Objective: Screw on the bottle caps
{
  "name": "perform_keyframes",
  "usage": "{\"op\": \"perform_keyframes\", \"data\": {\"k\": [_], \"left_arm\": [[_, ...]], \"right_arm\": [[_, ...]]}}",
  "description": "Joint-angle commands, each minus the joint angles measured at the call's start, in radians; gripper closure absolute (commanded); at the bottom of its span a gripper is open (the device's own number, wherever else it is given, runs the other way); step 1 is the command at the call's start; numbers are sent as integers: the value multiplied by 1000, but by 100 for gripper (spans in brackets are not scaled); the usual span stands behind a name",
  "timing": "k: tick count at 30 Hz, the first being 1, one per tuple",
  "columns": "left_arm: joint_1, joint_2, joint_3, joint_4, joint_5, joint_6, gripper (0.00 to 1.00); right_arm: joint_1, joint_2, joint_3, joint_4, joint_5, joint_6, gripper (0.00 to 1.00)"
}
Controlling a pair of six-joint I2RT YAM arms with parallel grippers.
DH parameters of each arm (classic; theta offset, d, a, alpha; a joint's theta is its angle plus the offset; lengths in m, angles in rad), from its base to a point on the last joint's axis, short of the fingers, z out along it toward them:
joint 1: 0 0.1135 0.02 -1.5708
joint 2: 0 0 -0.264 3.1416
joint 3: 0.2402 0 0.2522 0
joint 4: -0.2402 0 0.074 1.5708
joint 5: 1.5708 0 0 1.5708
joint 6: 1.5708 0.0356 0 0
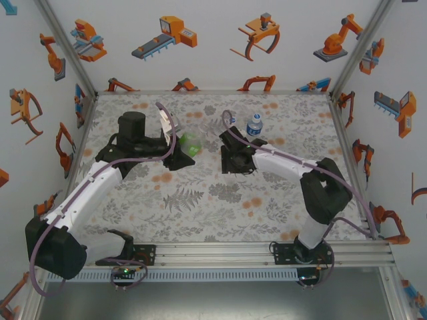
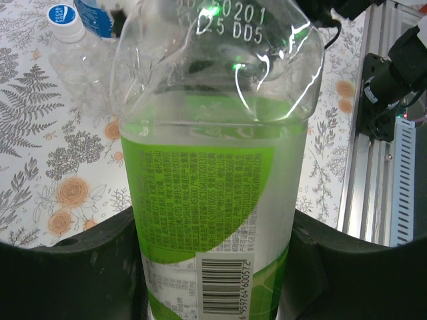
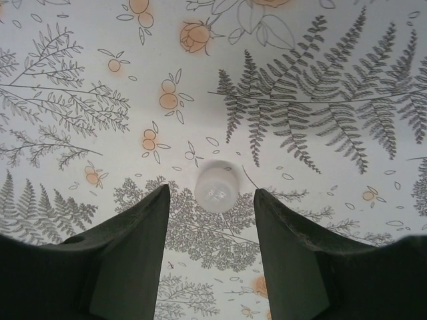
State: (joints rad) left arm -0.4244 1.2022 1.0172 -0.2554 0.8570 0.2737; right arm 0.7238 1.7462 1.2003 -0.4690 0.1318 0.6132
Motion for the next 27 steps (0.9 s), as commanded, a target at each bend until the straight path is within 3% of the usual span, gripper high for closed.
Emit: {"op": "perform_keyframes", "data": {"k": [1,27], "left_arm": [[6,5,24,0,29,-10,95],[6,11,27,-3,32,-11,95]], "right_arm": [[28,56,46,-82,51,17,50],[52,113,11,-65,-18,65,59]]}}
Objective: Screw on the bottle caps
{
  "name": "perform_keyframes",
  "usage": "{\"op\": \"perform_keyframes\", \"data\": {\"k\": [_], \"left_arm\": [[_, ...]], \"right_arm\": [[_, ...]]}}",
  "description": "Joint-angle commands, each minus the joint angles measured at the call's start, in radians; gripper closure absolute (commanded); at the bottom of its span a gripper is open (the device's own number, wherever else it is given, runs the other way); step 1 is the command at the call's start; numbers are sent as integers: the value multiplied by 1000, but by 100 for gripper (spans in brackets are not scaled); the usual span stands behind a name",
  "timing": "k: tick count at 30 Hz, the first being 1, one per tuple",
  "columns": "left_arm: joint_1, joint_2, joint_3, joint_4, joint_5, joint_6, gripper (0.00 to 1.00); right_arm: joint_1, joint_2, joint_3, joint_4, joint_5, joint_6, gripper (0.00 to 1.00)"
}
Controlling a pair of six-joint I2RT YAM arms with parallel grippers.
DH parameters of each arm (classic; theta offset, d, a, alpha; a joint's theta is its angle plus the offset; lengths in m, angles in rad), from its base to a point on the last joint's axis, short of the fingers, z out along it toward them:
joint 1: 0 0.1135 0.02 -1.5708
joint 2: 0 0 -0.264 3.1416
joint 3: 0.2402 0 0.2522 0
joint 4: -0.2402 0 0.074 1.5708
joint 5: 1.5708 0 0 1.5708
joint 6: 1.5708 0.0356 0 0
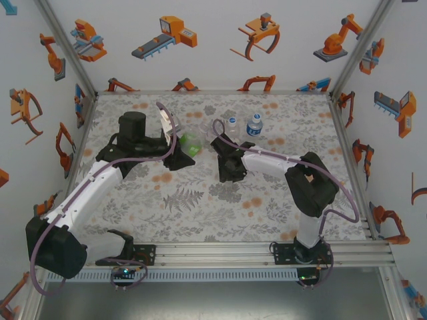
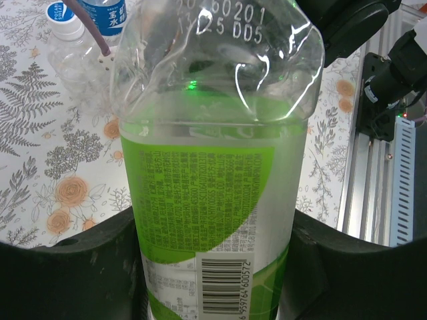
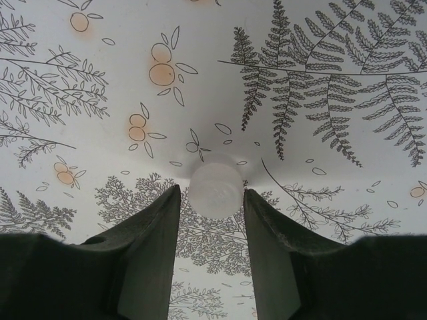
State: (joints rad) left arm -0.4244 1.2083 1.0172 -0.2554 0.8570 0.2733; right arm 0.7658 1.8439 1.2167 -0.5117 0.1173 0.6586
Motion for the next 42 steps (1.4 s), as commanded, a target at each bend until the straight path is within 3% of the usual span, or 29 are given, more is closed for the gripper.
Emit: {"op": "perform_keyframes", "data": {"k": [1,13,24,29,33,39,42], "left_arm": [[7,4,27,-3,32,-11,95],[6,5,29,-6,33,-9,95],[7,7,26,-6,37,-1,95],[4,2,16,-6,49,32,97],[3,-11,5,-6,52,64,98],[-17,-30,-17,-6,53,121,99],[-50,-50,-38,-36,56,232,100]], "right_arm": [[10,15,-7,-21,-2,19,60],[10,36,1,-23,-1,18,61],[10,-54,-15,-27,28,-3,73],[8,-179,-50,5,12,-77,74],[4,-308,-76,19,-6,-164,81],[1,-559,-172,137,-112,-415,84],[1,-685,-230,218,-181,-511,85]]}}
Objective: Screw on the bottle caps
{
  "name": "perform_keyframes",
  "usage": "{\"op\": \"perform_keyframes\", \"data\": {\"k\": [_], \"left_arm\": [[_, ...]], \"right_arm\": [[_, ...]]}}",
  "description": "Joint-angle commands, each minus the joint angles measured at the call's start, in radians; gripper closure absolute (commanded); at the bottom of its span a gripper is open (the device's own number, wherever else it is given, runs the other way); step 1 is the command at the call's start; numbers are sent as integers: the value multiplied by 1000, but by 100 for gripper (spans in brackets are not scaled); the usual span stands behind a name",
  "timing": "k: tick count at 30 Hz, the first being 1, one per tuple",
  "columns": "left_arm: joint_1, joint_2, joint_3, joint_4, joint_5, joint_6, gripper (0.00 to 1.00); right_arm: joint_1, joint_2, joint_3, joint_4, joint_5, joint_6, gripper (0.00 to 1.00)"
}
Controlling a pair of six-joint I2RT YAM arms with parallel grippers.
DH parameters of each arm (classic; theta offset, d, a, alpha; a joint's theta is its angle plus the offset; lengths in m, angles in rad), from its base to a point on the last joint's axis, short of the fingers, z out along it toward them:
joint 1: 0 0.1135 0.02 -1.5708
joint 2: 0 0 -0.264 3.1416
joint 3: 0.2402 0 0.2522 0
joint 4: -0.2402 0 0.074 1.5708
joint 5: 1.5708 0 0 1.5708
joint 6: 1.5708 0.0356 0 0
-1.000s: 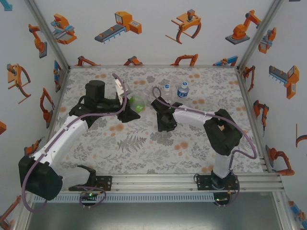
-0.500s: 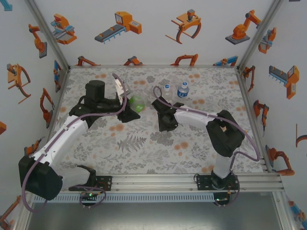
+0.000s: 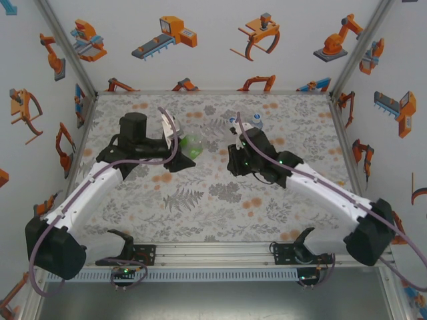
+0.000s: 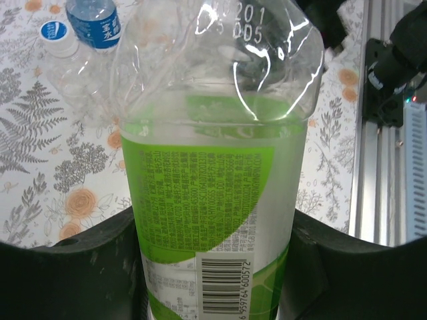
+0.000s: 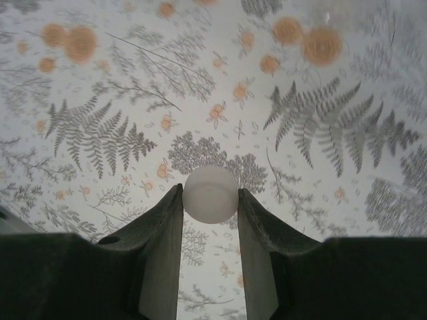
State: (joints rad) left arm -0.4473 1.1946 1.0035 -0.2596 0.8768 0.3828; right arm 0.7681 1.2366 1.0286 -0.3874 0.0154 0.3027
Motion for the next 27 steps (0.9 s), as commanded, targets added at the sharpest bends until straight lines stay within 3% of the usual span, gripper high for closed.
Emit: {"op": "perform_keyframes", "data": {"k": [1,9,16,27], "left_arm": [[-43,-49,-37,-44,36,173,100],[-122,-114,-105,-120,24,446,100],[-122,-109,-86,-177,10,500,100],[-143,-96,-74,-204,-36,509,100]], "right_arm": [[-1,-120,-63,126,-107,-182,85],[-1,-272,-12,86,-407,-463,88],[0,-289,50,13,-589,-628,88],[7,-231,94,69,-693,-629,88]]}}
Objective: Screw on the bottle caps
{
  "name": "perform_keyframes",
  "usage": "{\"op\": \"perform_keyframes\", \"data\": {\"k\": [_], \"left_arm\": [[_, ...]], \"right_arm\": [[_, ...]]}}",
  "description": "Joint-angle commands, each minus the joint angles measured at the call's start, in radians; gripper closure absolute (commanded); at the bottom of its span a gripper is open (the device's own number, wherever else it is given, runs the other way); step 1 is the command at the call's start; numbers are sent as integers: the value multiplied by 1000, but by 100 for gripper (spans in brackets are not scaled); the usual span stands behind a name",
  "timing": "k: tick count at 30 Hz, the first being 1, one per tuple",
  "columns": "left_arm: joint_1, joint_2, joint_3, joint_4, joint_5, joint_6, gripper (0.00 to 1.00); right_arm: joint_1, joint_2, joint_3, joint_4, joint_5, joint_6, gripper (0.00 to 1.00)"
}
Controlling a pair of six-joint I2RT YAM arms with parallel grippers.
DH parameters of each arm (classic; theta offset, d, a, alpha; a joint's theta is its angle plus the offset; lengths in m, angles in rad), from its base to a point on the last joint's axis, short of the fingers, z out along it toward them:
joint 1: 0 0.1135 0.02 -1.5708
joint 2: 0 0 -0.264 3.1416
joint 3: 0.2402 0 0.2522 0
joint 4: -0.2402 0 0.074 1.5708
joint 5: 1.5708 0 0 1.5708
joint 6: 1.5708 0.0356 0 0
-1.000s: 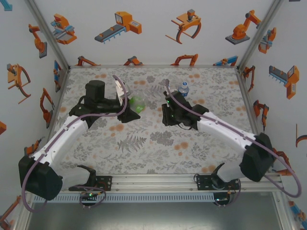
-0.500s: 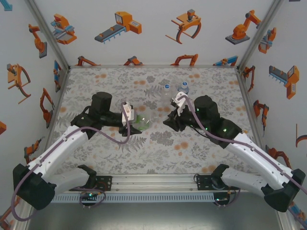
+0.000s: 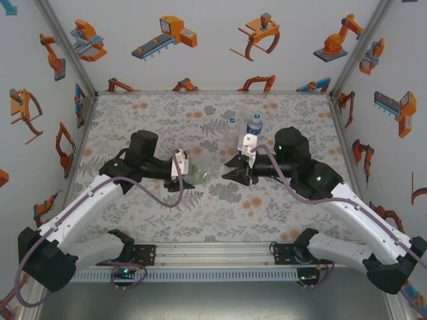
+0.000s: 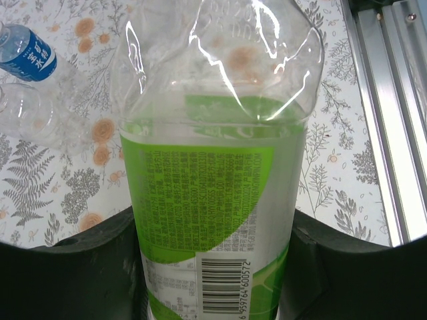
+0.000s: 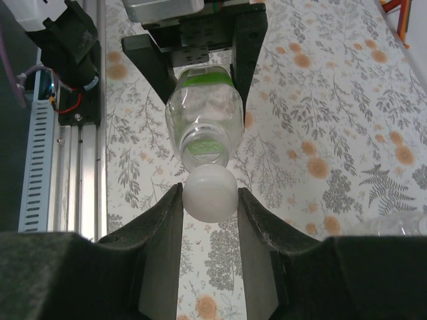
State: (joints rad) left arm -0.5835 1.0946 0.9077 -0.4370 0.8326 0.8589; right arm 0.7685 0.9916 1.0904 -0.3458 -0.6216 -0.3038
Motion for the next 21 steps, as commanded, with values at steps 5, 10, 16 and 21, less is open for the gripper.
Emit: {"op": "perform_keyframes", "data": {"k": [5,10,16,21], "left_arm": [[-9,3,25,-32,10,34,100],[-11,8,29,-37,11,32,100],[-16,17,43,-52,10,21,100],[-16,14,47,-52,13,12,100]], "right_arm": [[10,46,44,28,-55,-26,88],[22,61,46,49,-56,-26,88],[37,84,50,52,-72,-26,89],[40,94,59,-2,-70,-76,89]]}}
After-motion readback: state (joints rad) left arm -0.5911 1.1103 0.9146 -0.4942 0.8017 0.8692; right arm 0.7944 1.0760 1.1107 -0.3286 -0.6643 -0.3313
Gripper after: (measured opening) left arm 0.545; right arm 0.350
